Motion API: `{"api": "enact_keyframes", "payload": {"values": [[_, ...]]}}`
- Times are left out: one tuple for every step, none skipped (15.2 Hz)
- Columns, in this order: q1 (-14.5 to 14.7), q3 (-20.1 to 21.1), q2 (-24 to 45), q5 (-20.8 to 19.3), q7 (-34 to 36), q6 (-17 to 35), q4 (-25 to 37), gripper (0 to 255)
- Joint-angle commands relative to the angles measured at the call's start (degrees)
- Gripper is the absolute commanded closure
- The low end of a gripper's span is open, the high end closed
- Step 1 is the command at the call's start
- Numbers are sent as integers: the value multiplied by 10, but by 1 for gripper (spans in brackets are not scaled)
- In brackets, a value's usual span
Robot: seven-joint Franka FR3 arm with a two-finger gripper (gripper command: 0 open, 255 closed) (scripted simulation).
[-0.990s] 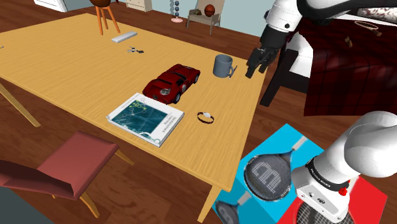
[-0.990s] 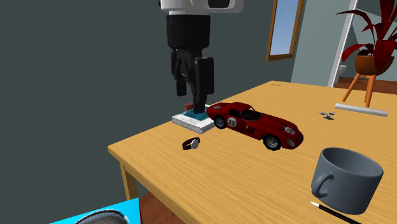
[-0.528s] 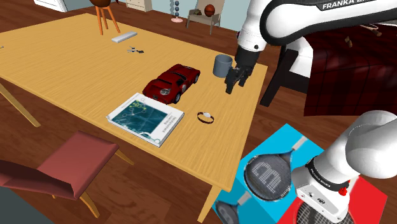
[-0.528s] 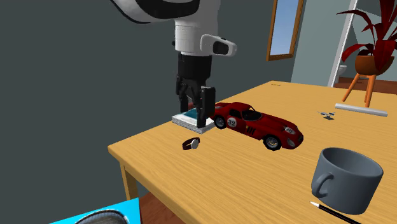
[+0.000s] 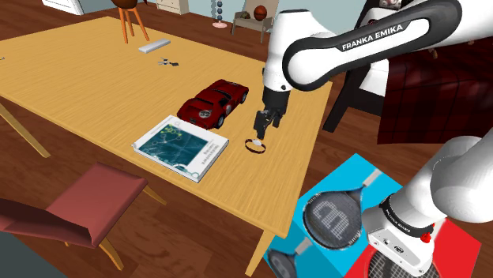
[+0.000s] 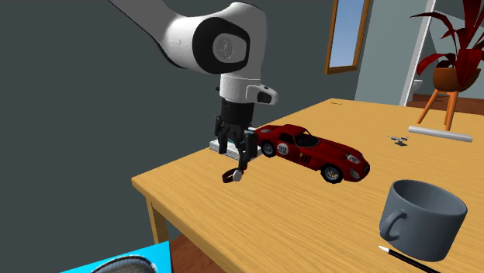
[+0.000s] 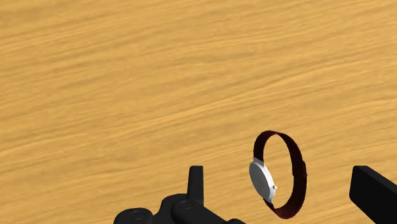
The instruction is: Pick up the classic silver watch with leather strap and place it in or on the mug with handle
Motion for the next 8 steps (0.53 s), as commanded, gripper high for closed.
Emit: {"api": "enact_keyframes", "payload": {"values": [[3, 4, 14, -2, 2, 12, -1, 0], [3, 5, 17, -2, 2, 20, -5, 0], [4, 5, 21, -2, 3, 28, -10, 0], [4, 6, 25, -2, 3, 36, -14, 0], [5, 7, 29, -3, 4, 44, -18, 0], [5, 7, 34, -3, 4, 52, -21, 0], [6, 8, 41, -4, 5, 65, -27, 0], [6, 8, 40, -4, 5, 65, -27, 0]]}}
